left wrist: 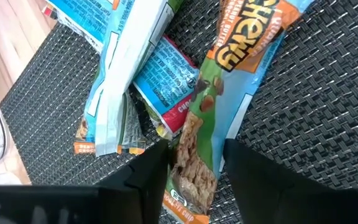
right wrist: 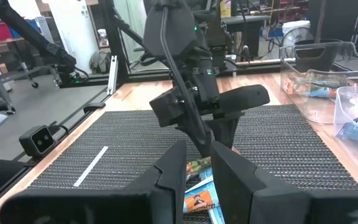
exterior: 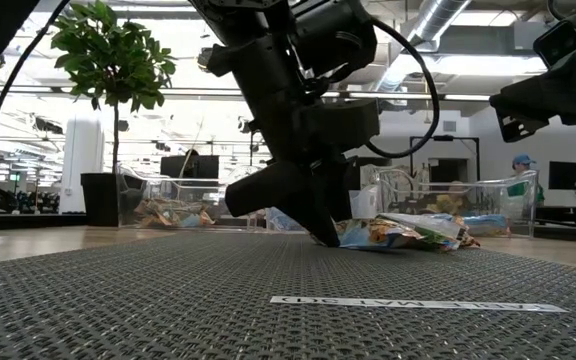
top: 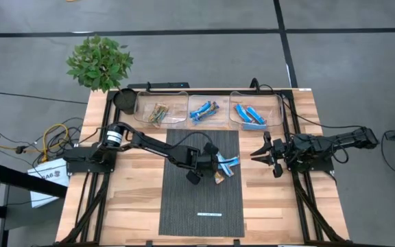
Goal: Pick and place Granola Bars by type
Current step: Put the yellow granola bar into the left transparent bin
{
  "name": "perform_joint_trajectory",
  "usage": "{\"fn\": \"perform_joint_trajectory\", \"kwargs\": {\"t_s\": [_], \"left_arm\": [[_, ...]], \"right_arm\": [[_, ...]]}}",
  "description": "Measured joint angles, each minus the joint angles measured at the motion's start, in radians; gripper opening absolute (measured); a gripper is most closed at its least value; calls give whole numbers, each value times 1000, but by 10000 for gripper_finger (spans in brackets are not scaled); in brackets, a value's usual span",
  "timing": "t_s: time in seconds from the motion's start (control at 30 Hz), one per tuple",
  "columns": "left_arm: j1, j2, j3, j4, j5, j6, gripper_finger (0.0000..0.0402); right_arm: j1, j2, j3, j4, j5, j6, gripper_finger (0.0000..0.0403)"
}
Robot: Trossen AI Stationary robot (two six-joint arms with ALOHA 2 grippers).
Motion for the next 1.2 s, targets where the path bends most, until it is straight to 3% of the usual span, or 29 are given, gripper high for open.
{"fn": "perform_joint_trajectory", "kwargs": {"t_s": [0.37, 0.87, 1.2], "left_arm": [[-1, 1, -1, -4, 1, -20, 70], [-6, 2, -2, 1, -1, -48, 63], [-25, -5, -6, 96, 8, -69, 63]], "right_arm": [[0, 0, 0, 0, 0, 0, 67], [0, 0, 0, 0, 0, 0, 67], [0, 0, 0, 0, 0, 0, 67]]}}
